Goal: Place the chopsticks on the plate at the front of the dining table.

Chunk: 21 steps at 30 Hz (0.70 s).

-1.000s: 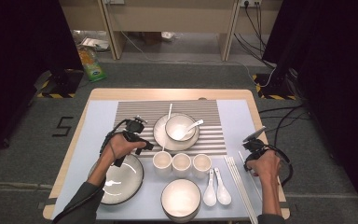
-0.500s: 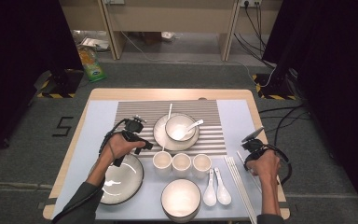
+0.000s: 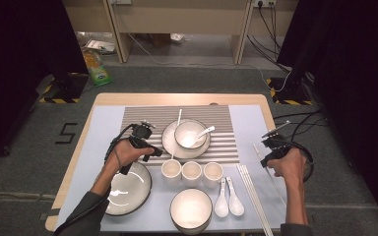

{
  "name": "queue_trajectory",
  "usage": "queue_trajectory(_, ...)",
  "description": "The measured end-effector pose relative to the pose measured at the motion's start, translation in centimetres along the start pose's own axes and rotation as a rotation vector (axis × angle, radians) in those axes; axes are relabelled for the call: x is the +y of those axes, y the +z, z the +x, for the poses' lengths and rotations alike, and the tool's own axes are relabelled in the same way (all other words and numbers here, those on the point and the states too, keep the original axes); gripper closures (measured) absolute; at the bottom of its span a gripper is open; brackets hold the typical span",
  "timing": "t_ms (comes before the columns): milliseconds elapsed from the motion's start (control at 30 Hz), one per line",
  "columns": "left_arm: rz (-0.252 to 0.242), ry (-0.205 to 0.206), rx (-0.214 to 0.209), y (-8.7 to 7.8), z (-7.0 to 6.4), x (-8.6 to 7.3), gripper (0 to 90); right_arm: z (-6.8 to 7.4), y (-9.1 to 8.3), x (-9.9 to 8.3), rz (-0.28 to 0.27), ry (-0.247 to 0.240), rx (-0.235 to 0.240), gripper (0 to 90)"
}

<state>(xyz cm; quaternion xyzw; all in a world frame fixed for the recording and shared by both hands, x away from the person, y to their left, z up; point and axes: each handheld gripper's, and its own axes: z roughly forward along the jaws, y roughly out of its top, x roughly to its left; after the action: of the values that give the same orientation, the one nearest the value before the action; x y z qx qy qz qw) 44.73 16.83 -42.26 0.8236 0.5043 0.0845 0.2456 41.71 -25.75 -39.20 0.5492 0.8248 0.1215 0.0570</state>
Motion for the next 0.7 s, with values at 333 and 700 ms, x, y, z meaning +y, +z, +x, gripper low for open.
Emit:
queue_trajectory(333, -0.015, 0.012, -0.013, -0.7, -0.3, 0.3, 26.0, 1.9, -3.8, 2.4, -0.115, -0.049, 0.042, 84.5)
queue_trajectory(700, -0.024, 0.010, -0.013, -1.3, -0.1, 0.3, 26.1, 3.8, -5.2, 4.3, -0.185, -0.096, 0.053, 84.5)
